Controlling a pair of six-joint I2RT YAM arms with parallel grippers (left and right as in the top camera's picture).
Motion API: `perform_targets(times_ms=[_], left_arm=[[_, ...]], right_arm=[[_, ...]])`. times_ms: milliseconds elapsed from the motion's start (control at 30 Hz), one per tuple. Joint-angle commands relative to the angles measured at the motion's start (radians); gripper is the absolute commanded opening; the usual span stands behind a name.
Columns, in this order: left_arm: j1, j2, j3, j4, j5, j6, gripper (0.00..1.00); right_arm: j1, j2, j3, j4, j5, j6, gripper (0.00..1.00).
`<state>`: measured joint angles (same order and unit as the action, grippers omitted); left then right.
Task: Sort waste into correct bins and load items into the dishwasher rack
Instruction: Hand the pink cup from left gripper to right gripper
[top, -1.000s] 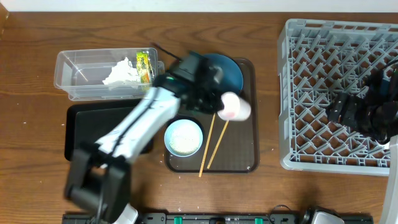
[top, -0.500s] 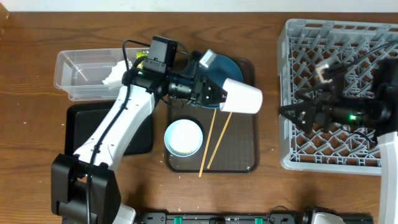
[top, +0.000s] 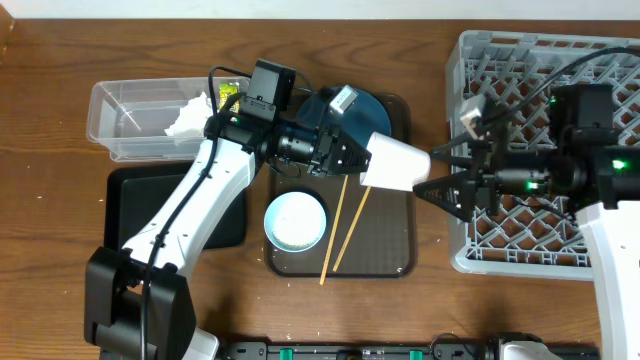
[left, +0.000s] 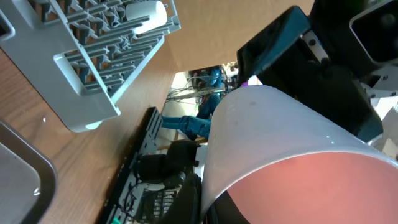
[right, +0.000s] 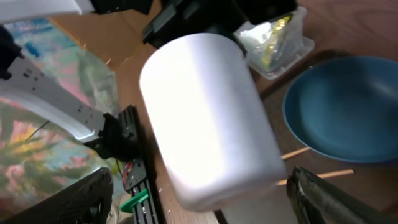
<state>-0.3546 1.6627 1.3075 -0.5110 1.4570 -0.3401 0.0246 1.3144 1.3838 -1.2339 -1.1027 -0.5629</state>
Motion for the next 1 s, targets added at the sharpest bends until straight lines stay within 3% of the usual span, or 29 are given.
perform_targets(times_ms=[0,333,433,567,667,700,767,833,967], left_arm=[[0.002,0.000,0.007,0.006,0.040,-0.022,0.06],[-0.004,0.000,0.007,0.009,0.082,-0.040,0.07],[-0.005,0.000,0.007,0.008,0.080,-0.040,0.06],[-0.005,0.000,0.007,0.008,0.080,-0.040,0.06],[-0.005,0.000,0.007,0.008,0.080,-0.040,0.06],[-0.005,0.000,0.007,0.009,0.079,-0.039,0.10],[-0.005,0.000,0.007,0.008,0.060,-0.039,0.29],[-0.005,0.000,0.007,0.001,-0.005,-0.022,0.39],[-0.005,0.000,0.007,-0.104,-0.297,0.041,0.46]], right_arm=[[0.031,0.006,-0.007,0.011,-0.021,-0.022,0.88],[0.055,0.042,-0.007,0.023,-0.001,-0.022,0.82],[0.055,0.052,-0.007,0.027,-0.002,-0.022,0.72],[0.055,0.052,-0.007,0.042,-0.002,-0.022,0.66],[0.055,0.052,-0.007,0.050,-0.002,-0.022,0.52],[0.055,0.052,-0.007,0.050,-0.001,-0.022,0.50],[0.055,0.052,-0.007,0.049,0.001,-0.022,0.45],[0.055,0.052,-0.007,0.048,0.037,-0.016,0.39],[0.051,0.049,-0.006,0.047,0.210,0.084,0.31]])
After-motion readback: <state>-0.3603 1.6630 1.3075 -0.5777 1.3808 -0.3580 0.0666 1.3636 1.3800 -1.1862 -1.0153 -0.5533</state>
